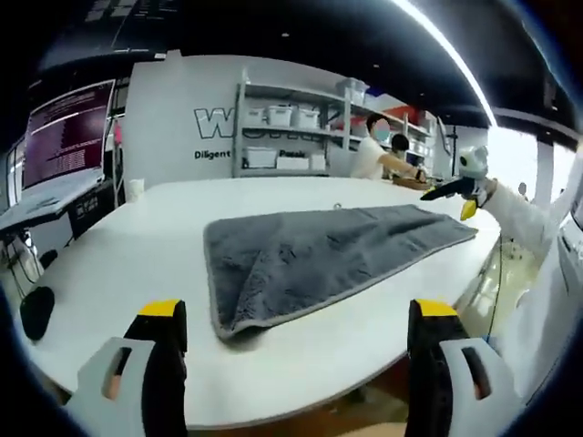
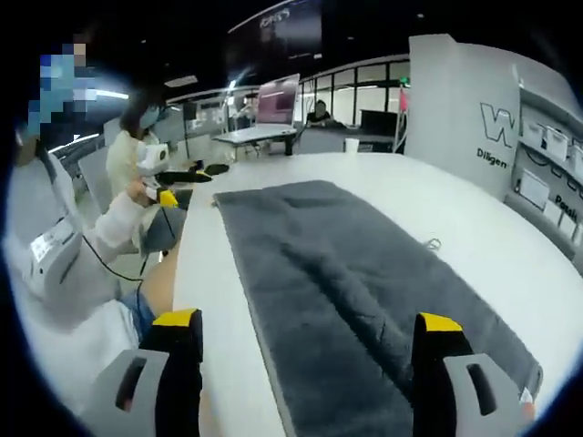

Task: Open the folded towel by lifting each exposed corner and separating the folded layers until the towel lies flat within the target outline without major curled edges

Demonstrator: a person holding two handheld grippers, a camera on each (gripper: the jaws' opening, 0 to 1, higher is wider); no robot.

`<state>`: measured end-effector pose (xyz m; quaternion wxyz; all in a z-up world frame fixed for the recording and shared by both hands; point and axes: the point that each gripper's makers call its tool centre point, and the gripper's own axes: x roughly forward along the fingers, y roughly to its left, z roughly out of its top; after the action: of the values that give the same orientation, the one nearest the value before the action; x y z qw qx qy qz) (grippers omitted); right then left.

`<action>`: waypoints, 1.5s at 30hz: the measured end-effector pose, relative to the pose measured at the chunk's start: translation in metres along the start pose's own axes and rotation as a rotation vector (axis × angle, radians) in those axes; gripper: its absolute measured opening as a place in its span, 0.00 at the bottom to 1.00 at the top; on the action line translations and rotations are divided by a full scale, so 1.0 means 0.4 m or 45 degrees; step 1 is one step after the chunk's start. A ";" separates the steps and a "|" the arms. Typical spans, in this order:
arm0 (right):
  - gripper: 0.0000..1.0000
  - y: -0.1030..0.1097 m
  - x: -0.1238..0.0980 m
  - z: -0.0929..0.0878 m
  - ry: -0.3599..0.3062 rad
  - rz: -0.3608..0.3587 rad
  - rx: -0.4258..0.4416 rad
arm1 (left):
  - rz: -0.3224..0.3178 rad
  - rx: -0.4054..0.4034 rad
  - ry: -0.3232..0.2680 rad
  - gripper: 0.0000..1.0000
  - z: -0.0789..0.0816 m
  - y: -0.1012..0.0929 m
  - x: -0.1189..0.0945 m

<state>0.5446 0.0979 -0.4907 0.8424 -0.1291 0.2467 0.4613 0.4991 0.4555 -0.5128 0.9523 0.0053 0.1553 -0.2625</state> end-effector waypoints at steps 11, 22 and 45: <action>0.89 -0.252 0.176 0.097 -0.023 -0.047 0.095 | -0.016 -0.018 -0.012 1.00 -0.003 -0.003 0.009; 0.40 -0.390 0.316 0.036 0.091 -0.224 0.077 | -0.012 -0.047 -0.016 1.00 -0.014 0.015 0.012; 0.11 -0.506 0.403 0.035 0.211 -0.282 0.146 | -0.030 -0.099 0.015 1.00 -0.045 0.026 0.037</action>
<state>0.7920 0.1097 -0.5670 0.8708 -0.1448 0.3255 0.3387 0.5112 0.4587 -0.5350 0.9478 -0.0321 0.1709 -0.2674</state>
